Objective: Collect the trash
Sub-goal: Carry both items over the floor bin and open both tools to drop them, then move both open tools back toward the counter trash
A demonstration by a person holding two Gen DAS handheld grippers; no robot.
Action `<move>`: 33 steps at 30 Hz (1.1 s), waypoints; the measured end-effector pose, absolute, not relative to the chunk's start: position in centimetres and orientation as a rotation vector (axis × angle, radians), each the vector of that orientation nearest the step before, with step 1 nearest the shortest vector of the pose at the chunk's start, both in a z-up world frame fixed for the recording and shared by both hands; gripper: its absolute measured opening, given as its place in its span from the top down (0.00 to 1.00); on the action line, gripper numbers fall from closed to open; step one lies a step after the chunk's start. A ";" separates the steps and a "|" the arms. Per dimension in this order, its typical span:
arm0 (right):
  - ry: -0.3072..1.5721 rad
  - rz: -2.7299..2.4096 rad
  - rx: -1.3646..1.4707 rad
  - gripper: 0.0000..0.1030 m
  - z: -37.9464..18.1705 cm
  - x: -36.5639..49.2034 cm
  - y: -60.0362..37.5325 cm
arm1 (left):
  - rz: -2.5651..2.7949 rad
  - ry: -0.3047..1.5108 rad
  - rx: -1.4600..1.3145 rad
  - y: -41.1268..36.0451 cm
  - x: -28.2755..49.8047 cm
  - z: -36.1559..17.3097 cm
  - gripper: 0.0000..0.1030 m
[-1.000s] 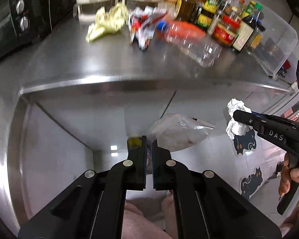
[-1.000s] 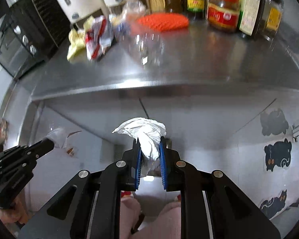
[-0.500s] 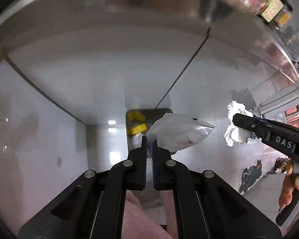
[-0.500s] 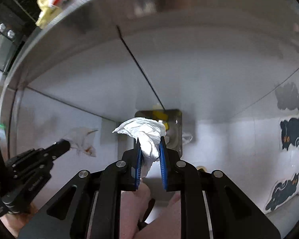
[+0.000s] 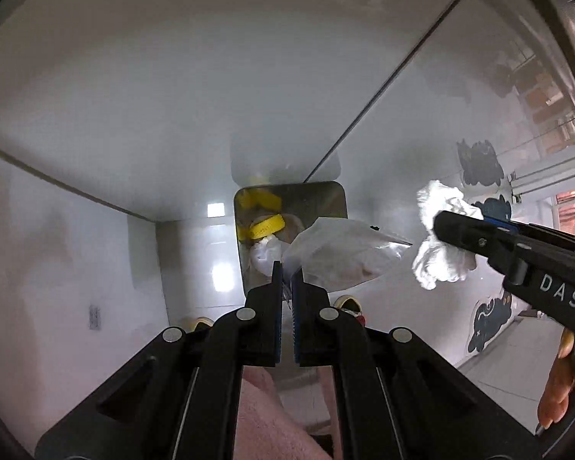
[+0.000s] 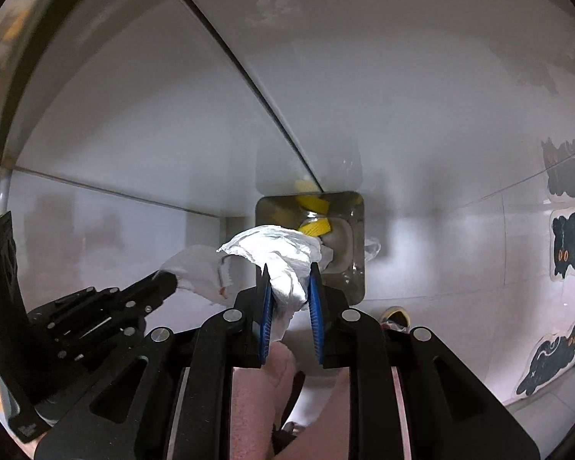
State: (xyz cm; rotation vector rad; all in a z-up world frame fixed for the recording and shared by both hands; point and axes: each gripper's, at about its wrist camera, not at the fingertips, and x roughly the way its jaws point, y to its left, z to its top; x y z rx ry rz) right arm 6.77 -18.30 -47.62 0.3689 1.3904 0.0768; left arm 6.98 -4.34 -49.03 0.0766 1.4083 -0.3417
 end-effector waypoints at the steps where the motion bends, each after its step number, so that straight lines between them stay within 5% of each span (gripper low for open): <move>1: 1.396 0.078 0.370 0.81 -47.8 7.0 -18.2 | -0.344 1.413 0.079 -4.5 7.1 -49.2 0.97; 9: 1.427 0.094 0.384 0.80 -48.6 7.8 -18.8 | -0.360 1.438 0.086 -5.0 8.1 -50.0 0.93; 14: 1.437 0.092 0.392 0.60 -48.6 8.1 -19.2 | -0.353 1.454 0.087 -4.8 8.6 -50.3 0.93; 17: 1.433 0.084 0.403 0.57 -48.5 8.3 -19.5 | -0.347 1.463 0.080 -4.8 8.7 -50.4 0.89; 24: 1.420 0.068 0.404 0.36 -47.9 8.1 -20.0 | -0.344 1.450 0.082 -4.9 8.9 -50.2 0.45; 33: 1.364 -0.017 0.337 0.03 -45.8 7.1 -20.8 | -0.323 1.401 0.098 -4.0 8.1 -48.0 0.13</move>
